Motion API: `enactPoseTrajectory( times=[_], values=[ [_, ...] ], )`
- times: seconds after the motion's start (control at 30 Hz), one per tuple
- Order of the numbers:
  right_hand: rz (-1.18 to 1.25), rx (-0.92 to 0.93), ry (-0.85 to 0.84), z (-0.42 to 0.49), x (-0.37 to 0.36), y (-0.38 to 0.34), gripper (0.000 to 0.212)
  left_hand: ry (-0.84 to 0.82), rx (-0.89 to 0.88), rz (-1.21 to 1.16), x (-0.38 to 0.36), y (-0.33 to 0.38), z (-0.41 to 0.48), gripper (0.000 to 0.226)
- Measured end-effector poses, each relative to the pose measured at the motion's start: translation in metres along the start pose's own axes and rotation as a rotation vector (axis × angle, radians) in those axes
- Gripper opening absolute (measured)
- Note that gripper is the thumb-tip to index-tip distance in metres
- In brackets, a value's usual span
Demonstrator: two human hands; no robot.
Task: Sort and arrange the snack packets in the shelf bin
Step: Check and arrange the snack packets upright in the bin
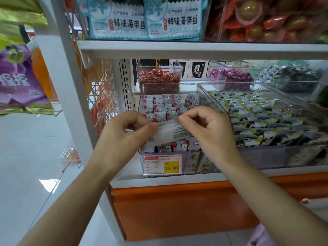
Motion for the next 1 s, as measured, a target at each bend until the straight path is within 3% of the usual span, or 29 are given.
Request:
enactPoseTrajectory(
  times=[0.2,0.33,0.4,0.53,0.7,0.87,1.0],
  values=[
    [0.015,0.0,-0.051,-0.001,-0.005,-0.002,0.009,-0.039,0.032,-0.005,0.007,-0.005,0.005,0.018],
    [0.017,-0.032,0.001,-0.001,-0.003,0.004,0.011,-0.047,-0.022,0.067,0.005,0.0,0.003,0.017],
    [0.037,-0.085,0.005,0.001,0.0,0.01,0.011,-0.097,-0.032,0.097,0.001,0.001,0.001,0.029],
    [0.35,-0.341,-0.152,0.004,-0.003,0.026,0.014,-0.123,-0.041,0.116,-0.001,0.0,0.003,0.019],
    [0.504,-0.502,-0.294,0.003,-0.006,0.036,0.013,-0.125,-0.054,0.083,-0.006,0.002,0.004,0.013],
    [0.573,-0.542,-0.257,0.0,-0.011,0.041,0.012,-0.084,-0.04,0.073,-0.004,-0.003,0.004,0.017],
    [0.732,-0.473,-0.291,-0.001,-0.018,0.035,0.029,0.045,-0.063,0.149,0.008,-0.005,0.006,0.014]
  ],
)
Point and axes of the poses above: each hand's wrist, its own z-axis towards the middle knuckle, its own x-axis out of the back of the hand, y = z × x, the point moved 8 cm from there along z, towards the middle knuckle
